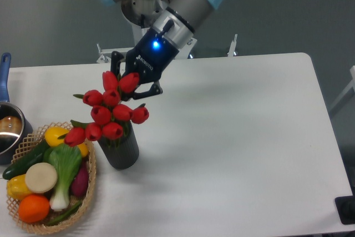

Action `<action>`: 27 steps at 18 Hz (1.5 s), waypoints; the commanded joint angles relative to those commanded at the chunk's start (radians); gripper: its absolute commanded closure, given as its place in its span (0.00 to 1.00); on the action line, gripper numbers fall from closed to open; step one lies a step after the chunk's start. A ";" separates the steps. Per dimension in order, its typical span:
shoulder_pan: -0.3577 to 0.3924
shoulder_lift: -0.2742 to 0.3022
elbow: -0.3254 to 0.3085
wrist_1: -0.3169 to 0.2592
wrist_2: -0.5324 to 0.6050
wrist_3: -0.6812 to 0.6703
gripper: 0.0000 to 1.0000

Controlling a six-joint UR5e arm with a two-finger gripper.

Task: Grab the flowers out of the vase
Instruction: 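Lift the gripped tulips up and out of the black vase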

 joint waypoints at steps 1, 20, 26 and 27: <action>0.005 0.008 0.006 0.000 -0.002 -0.002 1.00; 0.195 0.006 0.133 0.006 -0.075 -0.155 1.00; 0.247 -0.015 0.164 0.003 0.156 0.034 1.00; 0.245 -0.018 0.161 0.002 0.225 0.052 1.00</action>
